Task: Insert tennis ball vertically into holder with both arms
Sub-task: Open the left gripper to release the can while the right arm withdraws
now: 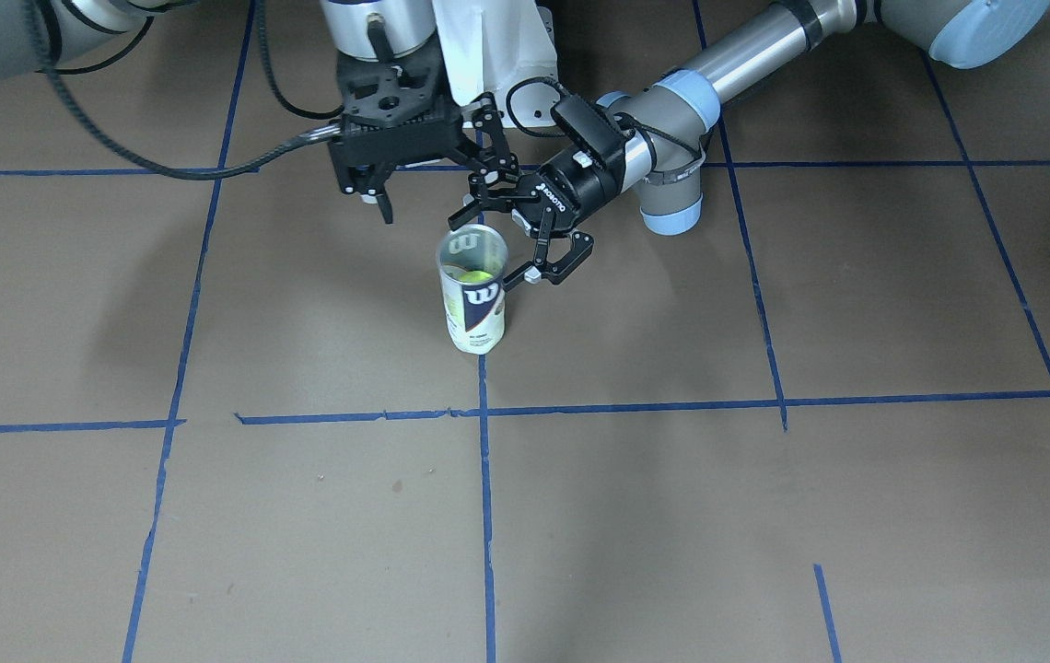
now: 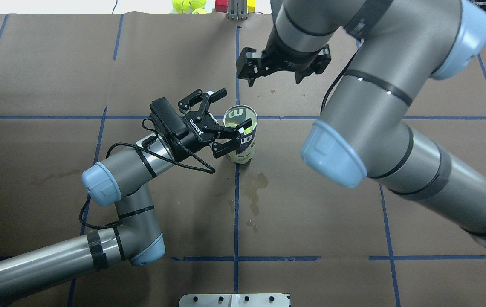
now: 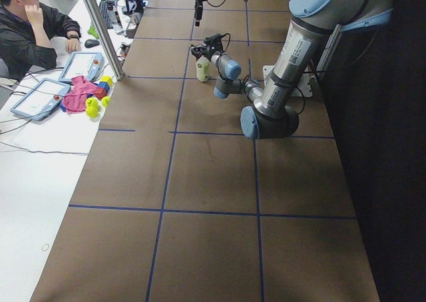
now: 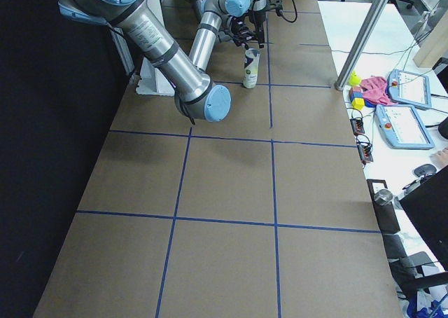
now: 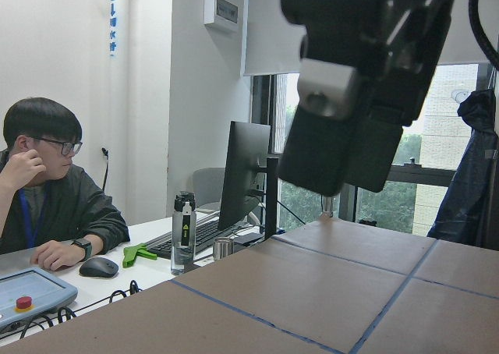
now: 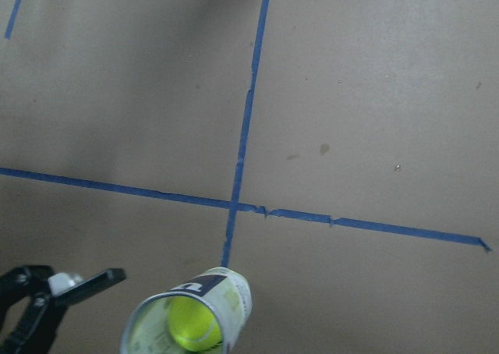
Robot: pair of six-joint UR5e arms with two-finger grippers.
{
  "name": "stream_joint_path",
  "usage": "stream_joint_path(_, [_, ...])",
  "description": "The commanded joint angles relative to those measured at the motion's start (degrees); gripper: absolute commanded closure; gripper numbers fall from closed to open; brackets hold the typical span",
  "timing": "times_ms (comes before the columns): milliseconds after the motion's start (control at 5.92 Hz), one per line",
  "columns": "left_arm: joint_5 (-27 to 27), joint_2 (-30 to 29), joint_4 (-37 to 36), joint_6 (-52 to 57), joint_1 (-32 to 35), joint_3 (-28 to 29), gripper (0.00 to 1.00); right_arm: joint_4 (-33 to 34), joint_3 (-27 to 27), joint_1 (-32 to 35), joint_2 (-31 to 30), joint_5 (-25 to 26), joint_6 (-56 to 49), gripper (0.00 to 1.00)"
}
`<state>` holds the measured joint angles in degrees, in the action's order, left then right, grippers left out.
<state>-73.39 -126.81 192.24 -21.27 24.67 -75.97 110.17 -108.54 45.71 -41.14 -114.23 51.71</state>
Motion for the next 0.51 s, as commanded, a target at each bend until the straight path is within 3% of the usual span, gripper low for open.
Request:
stream_joint_path(0, [-0.2,0.2,-0.6,-0.2,0.8,-2.6,0.01,0.6,-1.3,8.0,-6.3,-4.6,-12.7,0.0])
stream_joint_path(338, [-0.8,1.5,-5.7,-0.1,1.5,-4.2,0.0,-0.2,-1.2,16.9,-14.5,-8.4,-30.6,0.0])
